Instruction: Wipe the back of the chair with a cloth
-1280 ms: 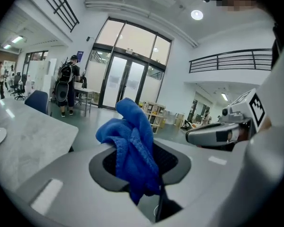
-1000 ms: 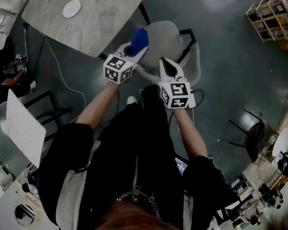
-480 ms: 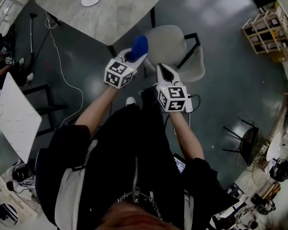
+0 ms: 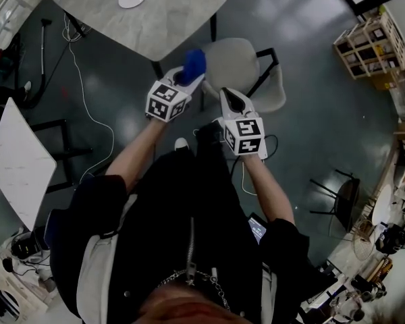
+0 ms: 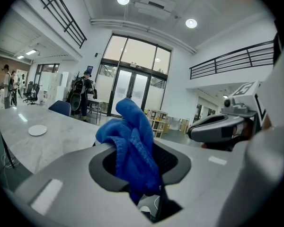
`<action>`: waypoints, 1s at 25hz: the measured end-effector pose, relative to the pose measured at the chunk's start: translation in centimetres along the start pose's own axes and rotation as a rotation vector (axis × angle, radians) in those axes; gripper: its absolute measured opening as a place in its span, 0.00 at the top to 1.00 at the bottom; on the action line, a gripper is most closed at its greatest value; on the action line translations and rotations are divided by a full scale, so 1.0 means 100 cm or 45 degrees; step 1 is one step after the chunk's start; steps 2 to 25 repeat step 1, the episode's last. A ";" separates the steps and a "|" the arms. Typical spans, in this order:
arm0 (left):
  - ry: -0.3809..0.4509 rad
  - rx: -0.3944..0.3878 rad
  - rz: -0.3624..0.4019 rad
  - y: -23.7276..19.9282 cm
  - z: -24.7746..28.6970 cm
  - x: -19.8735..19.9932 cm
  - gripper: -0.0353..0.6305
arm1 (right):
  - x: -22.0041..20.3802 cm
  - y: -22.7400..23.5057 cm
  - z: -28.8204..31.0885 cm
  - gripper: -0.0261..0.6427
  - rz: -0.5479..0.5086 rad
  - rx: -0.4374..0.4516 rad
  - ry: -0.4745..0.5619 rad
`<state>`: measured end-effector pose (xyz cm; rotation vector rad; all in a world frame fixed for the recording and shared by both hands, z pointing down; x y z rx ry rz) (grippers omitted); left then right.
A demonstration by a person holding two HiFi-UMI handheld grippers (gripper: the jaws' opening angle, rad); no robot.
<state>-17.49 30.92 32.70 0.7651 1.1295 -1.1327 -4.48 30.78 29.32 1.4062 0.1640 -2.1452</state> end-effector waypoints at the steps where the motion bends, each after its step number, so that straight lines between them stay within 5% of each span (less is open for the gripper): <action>1: -0.003 0.001 0.001 0.001 -0.001 -0.002 0.76 | -0.002 -0.001 -0.002 0.96 -0.003 0.000 -0.002; 25: -0.003 0.001 0.001 0.001 -0.001 -0.002 0.76 | -0.002 -0.001 -0.002 0.96 -0.003 0.000 -0.002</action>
Point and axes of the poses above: the fingertips, and each gripper's own axes: z forward along the fingers, y to its right, x out of its top, the point moved 4 cm from there along -z, backward along the fingers, and after that the axes turned 9 degrees about z, right-handed, at the moved point
